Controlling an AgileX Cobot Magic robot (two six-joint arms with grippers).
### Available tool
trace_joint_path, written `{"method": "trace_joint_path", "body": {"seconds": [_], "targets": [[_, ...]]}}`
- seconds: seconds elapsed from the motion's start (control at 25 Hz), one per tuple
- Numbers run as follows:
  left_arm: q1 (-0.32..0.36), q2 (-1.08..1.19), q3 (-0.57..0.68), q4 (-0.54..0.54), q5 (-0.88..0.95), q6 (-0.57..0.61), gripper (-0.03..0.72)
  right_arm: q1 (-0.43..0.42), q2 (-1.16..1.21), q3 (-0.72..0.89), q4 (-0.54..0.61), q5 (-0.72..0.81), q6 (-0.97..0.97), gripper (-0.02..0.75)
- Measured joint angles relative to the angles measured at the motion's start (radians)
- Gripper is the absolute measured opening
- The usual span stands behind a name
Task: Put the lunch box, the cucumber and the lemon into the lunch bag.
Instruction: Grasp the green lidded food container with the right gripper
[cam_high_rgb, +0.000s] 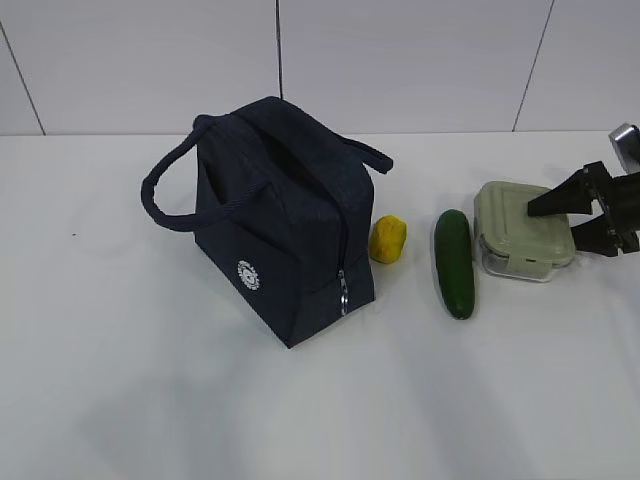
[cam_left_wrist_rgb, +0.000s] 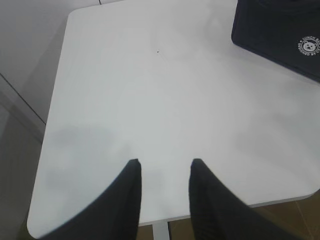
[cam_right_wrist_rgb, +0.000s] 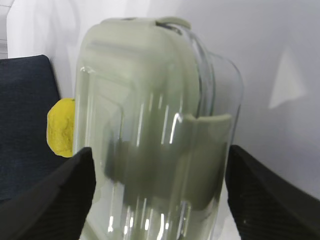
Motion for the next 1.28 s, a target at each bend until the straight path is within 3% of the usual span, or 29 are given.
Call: {"method": "trace_joint_path", "body": {"seconds": [0.84,1.28], "targets": [[0.000,0.000,0.000,0.000,0.000,0.000,0.235,0.000,0.000,0.000,0.008,-0.002,-0.009,0.585],[0.000,0.000,0.000,-0.002,0.000,0.000,0.235,0.000,0.001,0.000,0.002,0.000,-0.009,0.445]]}}
